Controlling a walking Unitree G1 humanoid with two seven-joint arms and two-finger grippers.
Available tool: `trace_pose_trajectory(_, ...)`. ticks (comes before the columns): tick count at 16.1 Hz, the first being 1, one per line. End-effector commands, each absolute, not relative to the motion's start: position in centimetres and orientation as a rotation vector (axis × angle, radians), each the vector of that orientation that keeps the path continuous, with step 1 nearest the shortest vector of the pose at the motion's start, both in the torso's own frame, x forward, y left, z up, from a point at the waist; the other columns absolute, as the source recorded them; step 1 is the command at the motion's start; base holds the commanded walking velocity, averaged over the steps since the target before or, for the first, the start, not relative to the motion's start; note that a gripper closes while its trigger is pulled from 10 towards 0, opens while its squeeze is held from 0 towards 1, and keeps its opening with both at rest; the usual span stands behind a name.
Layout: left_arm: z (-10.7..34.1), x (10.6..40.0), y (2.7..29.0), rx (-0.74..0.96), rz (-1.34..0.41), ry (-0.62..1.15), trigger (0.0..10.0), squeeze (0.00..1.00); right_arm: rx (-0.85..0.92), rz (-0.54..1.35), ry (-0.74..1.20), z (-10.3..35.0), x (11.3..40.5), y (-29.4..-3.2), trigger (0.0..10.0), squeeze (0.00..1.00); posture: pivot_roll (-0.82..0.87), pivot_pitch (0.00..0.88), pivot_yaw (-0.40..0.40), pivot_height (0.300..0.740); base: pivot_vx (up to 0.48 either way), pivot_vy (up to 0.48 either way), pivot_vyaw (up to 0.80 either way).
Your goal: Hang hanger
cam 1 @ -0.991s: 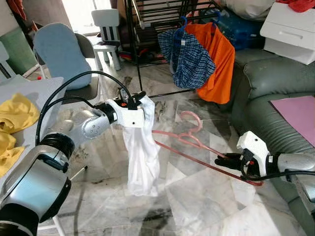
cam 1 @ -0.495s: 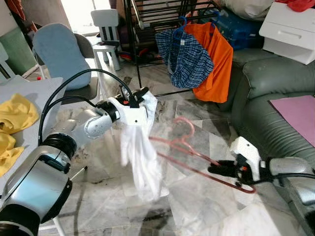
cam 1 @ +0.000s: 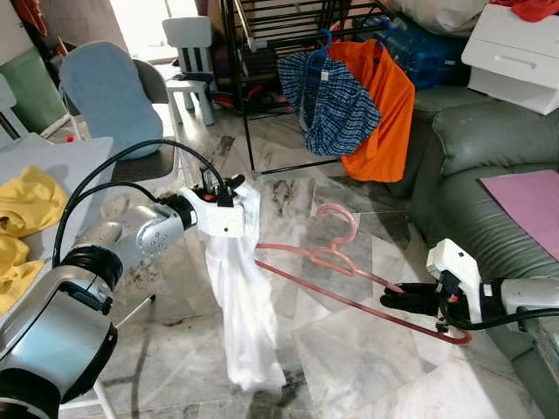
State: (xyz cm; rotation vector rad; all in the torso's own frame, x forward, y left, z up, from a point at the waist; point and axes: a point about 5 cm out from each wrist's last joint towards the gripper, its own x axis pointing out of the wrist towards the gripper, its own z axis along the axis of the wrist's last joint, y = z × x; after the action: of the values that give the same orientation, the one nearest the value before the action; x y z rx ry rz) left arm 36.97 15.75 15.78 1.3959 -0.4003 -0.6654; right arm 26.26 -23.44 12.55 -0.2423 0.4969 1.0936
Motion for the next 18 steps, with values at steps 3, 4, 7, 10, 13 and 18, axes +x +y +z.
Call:
trace_pose_trajectory(3,14.9,36.5,15.7,1.409,-0.714,-0.390,10.0,0.00,-0.240,1.156,0.436,13.5,26.5,-21.8,10.0,0.00,-0.19,0.000,0.094,0.740,0.000,0.000,0.00)
trace_pose_trajectory(4,14.7,36.4,15.8,1.408,-0.722,-0.381,10.0,0.00,-0.240,1.164,0.434,13.6,26.4,-21.7,10.0,0.00,-0.19,0.000,0.094,0.740,0.000,0.000,0.00)
trace_pose_trajectory(7,13.9,36.4,16.9,1.441,-0.692,-0.312,10.0,0.00,-0.248,1.161,0.405,14.3,26.7,-21.5,10.0,0.00,-0.19,0.000,0.099,0.740,0.000,0.000,0.00)
trace_pose_trajectory(10,13.6,36.5,18.2,1.453,-0.630,-0.257,10.0,0.00,-0.256,1.102,0.345,15.5,27.7,-21.7,10.0,0.00,-0.19,0.000,0.101,0.740,0.000,0.000,0.00)
trace_pose_trajectory(13,14.1,36.8,19.1,1.451,-0.486,-0.278,10.0,0.00,-0.267,1.157,0.397,14.5,26.9,-21.3,10.0,0.00,-0.19,0.000,0.102,0.740,0.000,0.000,0.00)
trace_pose_trajectory(18,15.5,37.5,19.3,1.433,-0.401,-0.317,10.0,0.00,-0.269,1.197,0.451,13.1,26.2,-20.6,10.0,0.00,-0.19,0.000,0.105,0.740,0.000,0.000,0.00)
